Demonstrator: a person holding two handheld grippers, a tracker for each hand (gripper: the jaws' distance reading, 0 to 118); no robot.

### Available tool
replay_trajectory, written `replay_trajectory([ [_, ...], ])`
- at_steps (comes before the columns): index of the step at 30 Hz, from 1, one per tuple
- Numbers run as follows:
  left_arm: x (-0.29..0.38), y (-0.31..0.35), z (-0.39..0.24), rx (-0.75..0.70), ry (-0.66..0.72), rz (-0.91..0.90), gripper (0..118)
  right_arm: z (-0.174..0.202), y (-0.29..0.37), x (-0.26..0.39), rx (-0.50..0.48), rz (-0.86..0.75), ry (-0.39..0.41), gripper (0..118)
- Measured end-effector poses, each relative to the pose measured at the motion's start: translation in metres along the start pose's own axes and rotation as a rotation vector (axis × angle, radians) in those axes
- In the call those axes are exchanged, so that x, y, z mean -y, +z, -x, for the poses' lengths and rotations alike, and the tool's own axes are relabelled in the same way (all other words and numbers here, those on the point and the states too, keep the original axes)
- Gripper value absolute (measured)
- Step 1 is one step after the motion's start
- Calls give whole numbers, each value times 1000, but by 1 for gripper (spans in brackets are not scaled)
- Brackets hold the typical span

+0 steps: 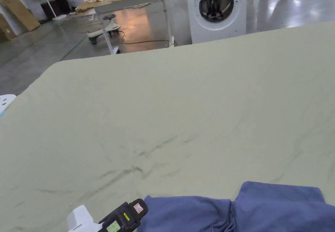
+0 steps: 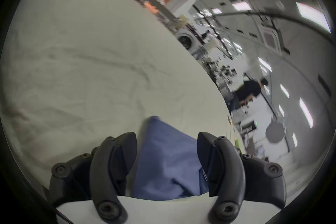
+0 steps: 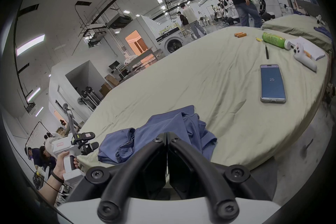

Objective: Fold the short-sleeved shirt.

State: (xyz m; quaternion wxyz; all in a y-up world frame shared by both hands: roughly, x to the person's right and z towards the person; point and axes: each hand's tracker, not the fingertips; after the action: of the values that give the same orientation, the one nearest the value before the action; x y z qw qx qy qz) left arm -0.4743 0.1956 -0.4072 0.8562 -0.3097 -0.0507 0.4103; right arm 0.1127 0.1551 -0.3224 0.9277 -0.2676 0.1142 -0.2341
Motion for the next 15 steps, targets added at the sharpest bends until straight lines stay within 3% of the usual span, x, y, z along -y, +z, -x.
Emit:
replay_trajectory([
  [5,1,-40,40,22,107,162,68,9,-3,-1,-9,8,15,0],
  [7,9,-47,54,150,159,159,49,13,-2,-1,-4,6,27,0],
  [8,10,-53,60,173,208,172,23,14,-2,-1,-4,6,30,0],
  [9,11,-59,60,136,229,171,9,14,-1,-1,-2,6,31,0],
  [15,11,-11,17,153,205,72,6,10,1,0,9,12,31,0],
])
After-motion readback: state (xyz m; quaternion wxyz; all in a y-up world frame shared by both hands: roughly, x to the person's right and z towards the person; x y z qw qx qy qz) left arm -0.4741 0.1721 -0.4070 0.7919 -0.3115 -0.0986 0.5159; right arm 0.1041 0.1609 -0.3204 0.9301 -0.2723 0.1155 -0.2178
